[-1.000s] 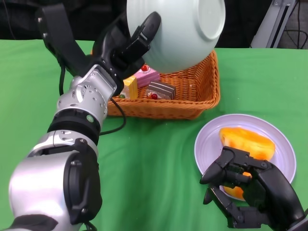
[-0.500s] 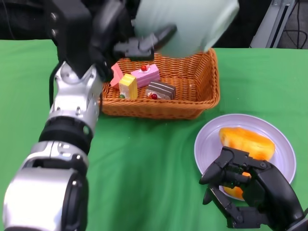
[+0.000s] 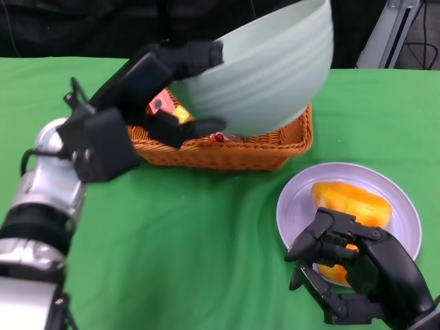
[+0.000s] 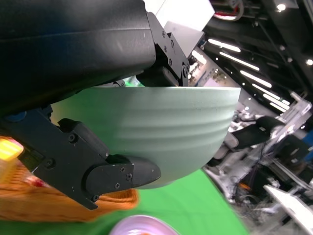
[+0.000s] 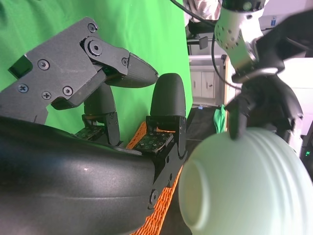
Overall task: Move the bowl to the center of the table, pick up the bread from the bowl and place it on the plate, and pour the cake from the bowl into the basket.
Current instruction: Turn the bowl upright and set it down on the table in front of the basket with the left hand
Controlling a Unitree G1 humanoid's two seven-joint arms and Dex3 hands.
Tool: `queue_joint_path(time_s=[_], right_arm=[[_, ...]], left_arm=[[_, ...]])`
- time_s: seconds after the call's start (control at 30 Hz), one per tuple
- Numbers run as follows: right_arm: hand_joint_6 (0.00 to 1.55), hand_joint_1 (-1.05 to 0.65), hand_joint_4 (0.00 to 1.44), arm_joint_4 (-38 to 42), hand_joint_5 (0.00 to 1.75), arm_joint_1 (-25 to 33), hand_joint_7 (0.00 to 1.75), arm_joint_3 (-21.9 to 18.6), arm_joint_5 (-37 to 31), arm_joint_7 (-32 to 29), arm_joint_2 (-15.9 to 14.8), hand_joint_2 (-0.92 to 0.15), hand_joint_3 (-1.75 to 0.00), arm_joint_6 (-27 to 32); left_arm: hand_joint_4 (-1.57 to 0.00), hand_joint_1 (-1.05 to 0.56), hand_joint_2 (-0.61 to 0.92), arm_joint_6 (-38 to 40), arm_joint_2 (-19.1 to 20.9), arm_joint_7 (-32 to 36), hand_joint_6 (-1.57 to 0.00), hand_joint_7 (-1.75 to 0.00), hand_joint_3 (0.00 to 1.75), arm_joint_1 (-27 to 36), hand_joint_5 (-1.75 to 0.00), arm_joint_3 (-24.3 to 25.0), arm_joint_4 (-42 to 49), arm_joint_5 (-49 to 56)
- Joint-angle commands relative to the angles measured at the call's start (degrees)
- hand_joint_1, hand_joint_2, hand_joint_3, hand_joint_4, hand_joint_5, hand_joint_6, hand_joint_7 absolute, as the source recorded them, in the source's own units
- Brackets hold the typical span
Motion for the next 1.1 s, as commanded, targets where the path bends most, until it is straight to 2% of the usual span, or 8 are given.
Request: queue_joint_path(time_s=[0.03, 0.17, 0.3, 0.43, 0.63, 0.9, 1.0, 1.1], right_arm=[[0.65, -0.11, 0.66, -0.1, 1.51, -0.4, 1.26, -0.2, 0.8, 0.1, -0.1, -0.48, -1.03, -0.6], [0.65, -0.12, 0.66, 0.0, 1.51, -0.5, 1.27, -0.2, 1.0, 0.1, 0.1, -0.48, -1.04, -0.9], [0.64, -0.14, 0.65, -0.5, 1.51, -0.4, 1.26, -0.3, 0.9, -0.4, 0.2, -0.49, -1.02, -0.4], [0.64, -0.15, 0.65, -0.4, 1.51, -0.6, 1.26, -0.5, 1.3, -0.3, 0.2, -0.49, -1.01, -0.4], [0.65, -0.14, 0.65, -0.9, 1.51, -0.7, 1.26, -0.6, 1.6, -0.5, 0.1, -0.49, -1.02, 0.1], [0.65, -0.14, 0.65, -0.8, 1.51, -0.8, 1.25, -0.6, 1.5, -0.6, 0.1, -0.48, -1.02, -0.2], [0.65, -0.14, 0.65, -0.6, 1.52, -1.3, 1.26, -0.7, 2.2, -0.4, 0.3, -0.48, -1.02, 0.6], [0.65, -0.14, 0.65, -0.6, 1.52, -1.6, 1.26, -0.7, 2.5, -0.5, 0.3, -0.48, -1.02, 1.1]], left_arm=[[-0.73, -0.2, 0.59, -6.1, 3.9, 5.2, -0.68, -1.48, 1.03, 2.2, -1.75, -0.5, -2.1, 3.8], [-0.71, -0.17, 0.49, -12.0, 7.2, 12.7, -0.73, -1.41, 1.13, 5.3, -1.74, -0.3, -3.8, 11.2], [-0.73, -0.22, 0.52, -16.4, 10.2, 22.0, -0.79, -1.27, 1.07, 8.9, -1.72, 0.8, -6.5, 20.5], [-0.72, -0.22, 0.59, -18.2, 13.0, 31.2, -0.76, -1.34, 0.95, 12.8, -1.74, 1.8, -9.2, 28.3], [-0.74, -0.15, 0.56, -19.0, 16.3, 44.7, -0.79, -1.33, 0.98, 17.6, -1.75, 1.7, -12.2, 37.4], [-0.75, -0.12, 0.53, -17.2, 18.9, 56.8, -0.79, -1.31, 1.02, 18.1, -1.75, -2.1, -13.3, 44.2], [-0.73, -0.12, 0.58, -17.2, 21.9, 66.1, -0.75, -1.29, 0.85, 23.8, -1.75, -3.5, -15.4, 50.0], [-0.79, -0.11, 0.55, -15.6, 24.3, 72.4, -0.72, -1.4, 0.94, 26.9, -1.65, -6.9, -15.5, 53.9]])
